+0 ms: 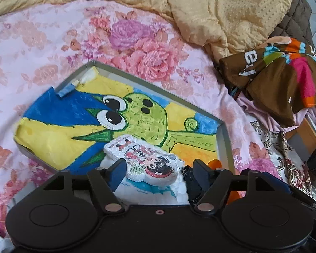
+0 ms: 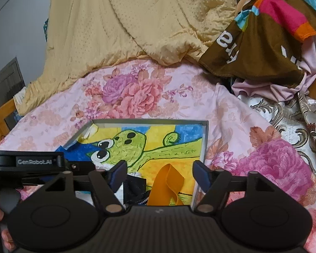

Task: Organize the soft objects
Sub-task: 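Lower the cartoon pouch with the left tool while the right tool drops the orange band into the tray, then move both open tools back over the pile of items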

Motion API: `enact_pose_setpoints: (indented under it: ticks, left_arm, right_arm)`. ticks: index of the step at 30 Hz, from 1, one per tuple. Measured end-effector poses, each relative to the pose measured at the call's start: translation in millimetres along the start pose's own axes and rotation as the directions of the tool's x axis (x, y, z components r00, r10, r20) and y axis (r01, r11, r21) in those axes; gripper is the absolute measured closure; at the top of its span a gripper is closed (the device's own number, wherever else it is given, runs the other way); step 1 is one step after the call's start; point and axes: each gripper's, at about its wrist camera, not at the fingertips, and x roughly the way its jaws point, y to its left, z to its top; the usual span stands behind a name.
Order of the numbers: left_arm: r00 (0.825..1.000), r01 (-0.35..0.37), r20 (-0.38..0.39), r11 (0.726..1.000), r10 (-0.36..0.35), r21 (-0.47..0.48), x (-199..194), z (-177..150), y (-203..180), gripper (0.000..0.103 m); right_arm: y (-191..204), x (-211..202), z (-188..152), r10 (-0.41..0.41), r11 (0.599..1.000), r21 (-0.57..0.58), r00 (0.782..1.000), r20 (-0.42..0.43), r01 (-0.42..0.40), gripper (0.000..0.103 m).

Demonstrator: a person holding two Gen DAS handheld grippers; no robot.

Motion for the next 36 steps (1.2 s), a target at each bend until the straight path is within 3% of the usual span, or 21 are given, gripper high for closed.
enact_pose_setpoints:
  ticks: [9, 16, 27, 36]
  left_arm:
    - [0.995, -0.024, 0.100, 0.997, 0.017, 0.073, -50.8, -3.9, -5.0, 0.007]
    - [0.982, -0.023, 0.187, 0.993, 0.002, 0.112, -101.7, -15.6, -5.6, 0.001]
    - [0.973, 0.020, 0.224, 0.990, -0.052, 0.142, -154.3, -55.0, -4.4, 0.001]
    - [0.970, 0.072, 0.220, 0.984, -0.107, 0.161, -178.7, -103.9, 0.5, 0.001]
  right_arm:
    - [-1.1, -40.2, 3.4, 0.003, 0.999, 0.034, 0.996, 0.089, -0.006, 0.007]
    - [6.4, -82.7, 0.8, 0.011, 1.000, 0.006, 0.986, 0.164, -0.012, 0.000]
    - [37.3, -138.8, -23.6, 0.029, 0.994, -0.107, 0.967, 0.253, -0.002, 0.000]
    - [43.3, -173.7, -43.1, 0.050, 0.995, -0.098, 0.972, 0.228, -0.028, 0.000]
